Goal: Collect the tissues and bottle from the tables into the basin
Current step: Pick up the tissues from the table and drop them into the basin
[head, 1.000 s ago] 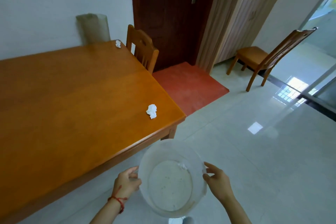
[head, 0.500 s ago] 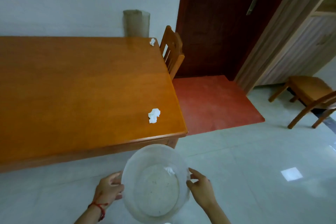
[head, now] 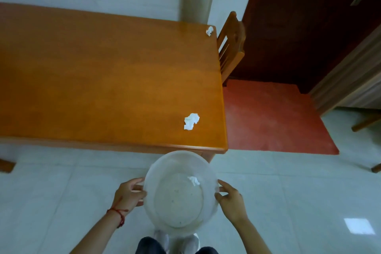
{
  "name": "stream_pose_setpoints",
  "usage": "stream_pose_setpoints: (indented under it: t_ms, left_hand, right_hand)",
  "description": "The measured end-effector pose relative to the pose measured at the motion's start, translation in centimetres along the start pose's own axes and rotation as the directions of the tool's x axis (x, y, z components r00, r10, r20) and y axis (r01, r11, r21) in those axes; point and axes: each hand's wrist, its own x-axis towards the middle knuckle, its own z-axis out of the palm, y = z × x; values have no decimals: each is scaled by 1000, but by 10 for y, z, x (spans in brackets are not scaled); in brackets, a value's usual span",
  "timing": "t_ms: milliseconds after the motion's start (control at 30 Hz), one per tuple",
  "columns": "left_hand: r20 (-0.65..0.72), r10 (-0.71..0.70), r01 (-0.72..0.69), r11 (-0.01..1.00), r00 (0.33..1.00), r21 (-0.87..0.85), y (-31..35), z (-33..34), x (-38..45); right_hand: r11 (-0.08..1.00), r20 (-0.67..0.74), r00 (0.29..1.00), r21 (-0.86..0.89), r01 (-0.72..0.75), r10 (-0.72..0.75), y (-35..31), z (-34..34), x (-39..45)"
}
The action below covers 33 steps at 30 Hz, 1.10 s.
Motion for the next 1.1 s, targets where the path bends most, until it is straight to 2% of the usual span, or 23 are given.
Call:
stream_pose_setpoints:
  t_ms: [300,367,467,533,700,833,1000,1100]
  left_hand:
    - [-27,-1,2,1000,1000,28,2,9,9]
    - [-26,-6,6,1000,1000,31,4,10,10]
    - [-13,-36,36,999,999,1,5,12,12]
    - [-19,-41,41,999,999,16,5,16,13]
    - [-27,-23,25,997,999,71,4,20,14]
    - [-28,-18,20,996,999,82,4,19,14]
    - [-43,-21,26,995,999,99,3,19,15]
    - [-46,-16,21,994,999,105,3,18,15]
  right_hand:
    - [998,31,999,-63,9,-7,-7,-6,18]
    - [994,-23,1000,-112,19,-21,-12,-9,26]
    - [980,-143,981,-168,103,-128,-32,-16,47]
    - [959,-155,959,-196,207,-238,-54,-18,69]
    - [875,-71,910,-313,369,-409,-115,-6,133]
    - [810,14,905,-442,386,-424,-146,8,170]
    - [631,185,897,-654,418,-402,-149,24,189]
    - [629,141,868,-635,448,-476,-137,29,185]
